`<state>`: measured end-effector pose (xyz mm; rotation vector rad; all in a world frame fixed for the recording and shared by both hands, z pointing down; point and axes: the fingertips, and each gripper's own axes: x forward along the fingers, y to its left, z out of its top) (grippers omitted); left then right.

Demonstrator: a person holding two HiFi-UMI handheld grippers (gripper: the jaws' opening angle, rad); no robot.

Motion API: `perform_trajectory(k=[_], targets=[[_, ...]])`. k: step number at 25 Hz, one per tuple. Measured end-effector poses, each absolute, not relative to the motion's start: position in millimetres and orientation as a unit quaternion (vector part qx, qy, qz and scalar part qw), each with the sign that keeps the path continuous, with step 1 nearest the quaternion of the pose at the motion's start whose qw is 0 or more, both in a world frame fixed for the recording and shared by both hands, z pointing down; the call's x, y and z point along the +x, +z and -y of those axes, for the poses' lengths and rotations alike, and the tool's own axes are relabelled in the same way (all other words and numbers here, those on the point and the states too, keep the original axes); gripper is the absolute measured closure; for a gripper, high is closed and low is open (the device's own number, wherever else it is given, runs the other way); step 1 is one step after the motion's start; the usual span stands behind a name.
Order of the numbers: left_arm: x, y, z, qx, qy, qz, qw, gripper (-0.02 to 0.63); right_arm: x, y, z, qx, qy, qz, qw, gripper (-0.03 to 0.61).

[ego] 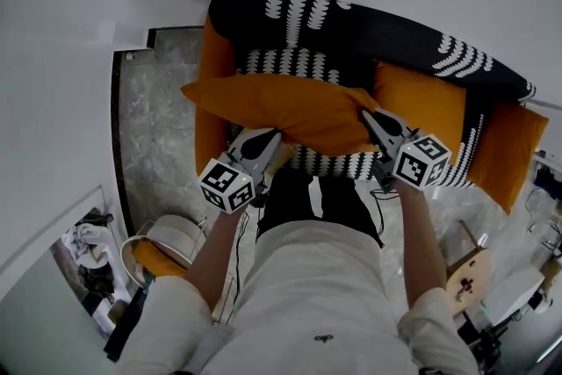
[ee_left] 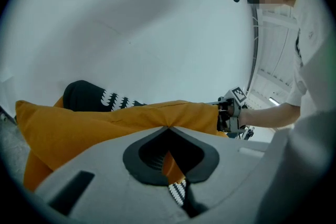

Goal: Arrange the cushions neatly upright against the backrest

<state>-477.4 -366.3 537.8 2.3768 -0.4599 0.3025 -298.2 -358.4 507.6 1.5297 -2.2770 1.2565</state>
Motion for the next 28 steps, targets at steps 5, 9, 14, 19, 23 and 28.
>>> perform_trajectory(k=[5,9,14,19,23,28], targets=[[-448,544,390,0.922,0.101,0.171,0.331,0.603,-264,540,380,0.523,0.381,0.759,0.072,0.563],[-424,540,415,0.928,0.081,0.175,0.320,0.604,-239,560,394,0.528,0.386,0.755,0.045,0.563],[-402,571,445,0.923,0.112,0.182,0.320,0.604,-218,605,417,0.541,0.411,0.732,0.047,0.561],[-377,611,452,0.914,0.137,0.174,0.340,0.604,-191,649,440,0.576,0.414,0.695,0.117,0.561],[-358,638,443,0.908,0.172,0.154,0.351,0.604,-169,678,433,0.592,0.446,0.644,0.189,0.560],[-333,654,431,0.901,0.208,0.120,0.361,0.604,-125,685,410,0.640,0.489,0.568,0.173,0.486]])
